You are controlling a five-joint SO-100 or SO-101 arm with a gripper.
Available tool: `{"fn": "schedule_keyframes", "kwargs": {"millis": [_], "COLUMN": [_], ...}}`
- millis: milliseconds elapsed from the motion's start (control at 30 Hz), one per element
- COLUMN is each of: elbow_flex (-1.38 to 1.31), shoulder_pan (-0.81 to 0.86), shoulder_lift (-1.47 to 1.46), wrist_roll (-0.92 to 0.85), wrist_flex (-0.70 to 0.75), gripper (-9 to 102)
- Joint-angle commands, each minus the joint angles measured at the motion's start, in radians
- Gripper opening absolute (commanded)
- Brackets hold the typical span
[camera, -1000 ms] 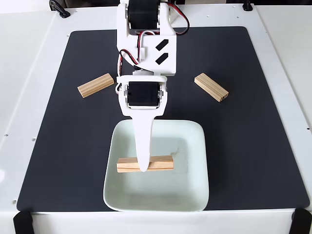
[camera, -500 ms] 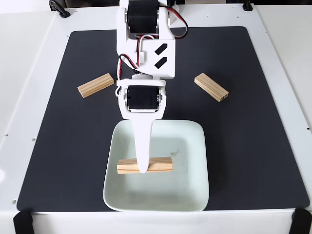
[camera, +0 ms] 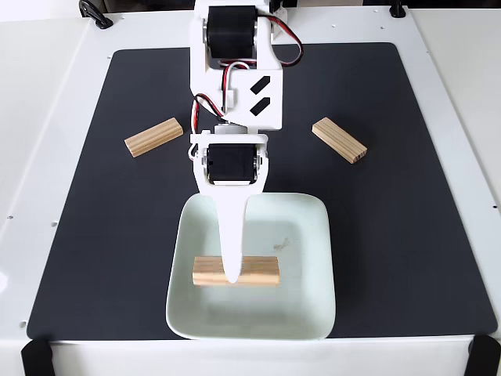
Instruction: Pick up the wooden block and place them on the plate.
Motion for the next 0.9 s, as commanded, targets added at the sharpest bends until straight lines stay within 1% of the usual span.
{"fn": "schedule_keyframes", "kwargs": {"millis": [0, 300, 433, 533, 667, 700, 767, 867], "elbow_flex": [0.002, 0.002, 0.06, 0.169, 0.368, 0.425, 0.549, 0.755], "shoulder_pan": [0.0, -0.002, -0.002, -0.002, -0.009, -0.009, -0.008, 0.002], "shoulder_lift": [0.028, 0.037, 0.126, 0.245, 0.44, 0.492, 0.601, 0.776], "wrist_roll": [0.003, 0.003, 0.003, 0.003, 0.003, 0.003, -0.002, -0.014], "wrist_flex": [-0.009, -0.009, -0.006, -0.006, -0.006, -0.006, -0.006, -0.006], "gripper": [26, 27, 26, 18, -1, -1, 1, -1]}}
